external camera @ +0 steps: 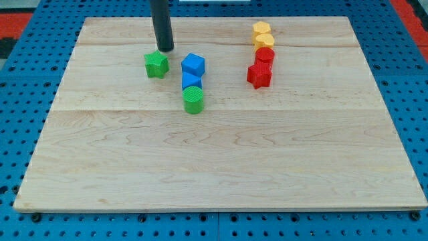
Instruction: Keep arm in between green star and yellow hexagon
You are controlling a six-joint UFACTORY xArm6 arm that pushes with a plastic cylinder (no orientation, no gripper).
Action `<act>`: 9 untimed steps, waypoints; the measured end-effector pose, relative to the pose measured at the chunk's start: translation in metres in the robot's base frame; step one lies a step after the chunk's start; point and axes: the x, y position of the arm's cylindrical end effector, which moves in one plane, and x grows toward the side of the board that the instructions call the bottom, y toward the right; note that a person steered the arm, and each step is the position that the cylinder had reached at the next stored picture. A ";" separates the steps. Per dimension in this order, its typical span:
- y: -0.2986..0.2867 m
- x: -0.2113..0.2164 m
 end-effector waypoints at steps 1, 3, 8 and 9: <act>-0.003 0.009; 0.001 0.068; 0.085 0.042; 0.094 0.041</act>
